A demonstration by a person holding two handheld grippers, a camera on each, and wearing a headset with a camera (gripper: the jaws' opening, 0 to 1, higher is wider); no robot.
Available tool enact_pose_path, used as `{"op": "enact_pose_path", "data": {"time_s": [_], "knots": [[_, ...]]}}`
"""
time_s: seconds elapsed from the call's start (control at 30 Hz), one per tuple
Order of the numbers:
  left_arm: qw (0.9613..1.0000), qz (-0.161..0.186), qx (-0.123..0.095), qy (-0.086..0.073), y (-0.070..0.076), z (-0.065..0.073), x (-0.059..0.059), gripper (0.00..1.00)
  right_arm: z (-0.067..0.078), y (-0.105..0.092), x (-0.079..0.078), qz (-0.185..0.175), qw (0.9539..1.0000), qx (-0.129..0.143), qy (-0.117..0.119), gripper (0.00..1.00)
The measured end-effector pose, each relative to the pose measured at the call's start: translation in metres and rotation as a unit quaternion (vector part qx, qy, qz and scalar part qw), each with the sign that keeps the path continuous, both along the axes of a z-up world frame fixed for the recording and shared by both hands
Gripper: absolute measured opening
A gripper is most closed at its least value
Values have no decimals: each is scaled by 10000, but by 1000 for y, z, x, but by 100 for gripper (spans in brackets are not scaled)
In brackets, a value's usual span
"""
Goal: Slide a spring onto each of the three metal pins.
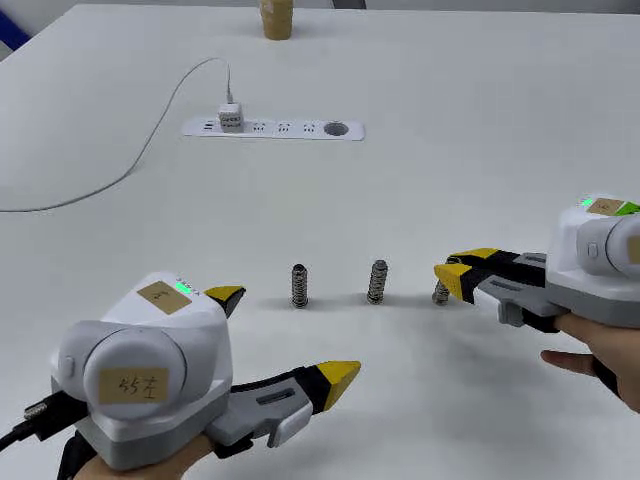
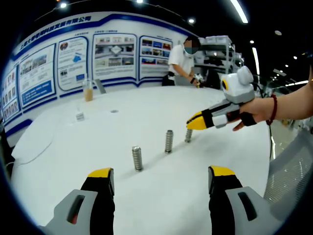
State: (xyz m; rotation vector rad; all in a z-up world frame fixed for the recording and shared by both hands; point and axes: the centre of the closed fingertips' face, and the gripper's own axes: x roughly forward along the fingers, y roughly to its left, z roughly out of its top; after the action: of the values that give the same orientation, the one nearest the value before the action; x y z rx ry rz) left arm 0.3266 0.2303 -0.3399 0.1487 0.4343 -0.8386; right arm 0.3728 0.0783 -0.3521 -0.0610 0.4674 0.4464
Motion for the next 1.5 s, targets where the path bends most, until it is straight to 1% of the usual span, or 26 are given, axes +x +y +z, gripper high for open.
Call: {"op": "enact_pose_path", "data": {"time_s": [0.27, 0.37, 0.5, 0.57, 0.6, 0.7, 0.77, 0.8, 0.9, 1.0, 1.2, 1.3, 1.37, 1.5], "knots": [[10000, 49, 36, -5, 3, -1, 1, 79, -9, 1, -2, -19, 10000, -12, 94, 12], [10000, 63, 48, -2, 4, -1, 1, 79, -9, 1, -2, -37, 10000, 15, 77, 12], [10000, 78, 58, 3, 5, -1, 2, 78, -9, 2, -3, -40, 9999, 46, 115, 13], [9999, 93, 68, -1, 6, -2, 2, 78, -10, 2, -4, -60, 9998, 88, 152, 15], [9999, 118, 81, 0, 7, -2, 3, 78, -9, 3, -4, -79, 9997, 142, 170, 16], [9999, 154, 69, 4, 9, -1, 4, 78, -4, 4, -5, -67, 9997, 184, 133, 19], [9998, 174, 75, 6, 10, 0, 4, 78, -1, 6, -6, -53, 9997, 210, 128, 22], [9998, 193, 86, 11, 12, 0, 5, 78, 0, 6, -6, -51, 9996, 212, 159, 24], [9996, 247, 93, 22, 15, 1, 7, 79, 4, 6, -9, -39, 9998, 172, 132, 26], [9996, 269, 87, 23, 17, 3, 7, 79, 7, 5, -12, -55, 9997, 161, 188, 32], [9995, 287, 119, 16, 22, 8, 7, 81, 15, 4, -20, -48, 9998, 116, 163, 38], [9995, 296, 123, 2, 24, 11, 8, 81, 19, 2, -25, -119, 9997, 128, 187, 43], [9994, 297, 158, 15, 26, 12, 7, 81, 22, 1, -29, -132, 9997, 137, 172, 45], [9993, 304, 197, 31, 30, 13, 6, 82, 26, 0, -37, -166, 9994, 195, 216, 49]]}}
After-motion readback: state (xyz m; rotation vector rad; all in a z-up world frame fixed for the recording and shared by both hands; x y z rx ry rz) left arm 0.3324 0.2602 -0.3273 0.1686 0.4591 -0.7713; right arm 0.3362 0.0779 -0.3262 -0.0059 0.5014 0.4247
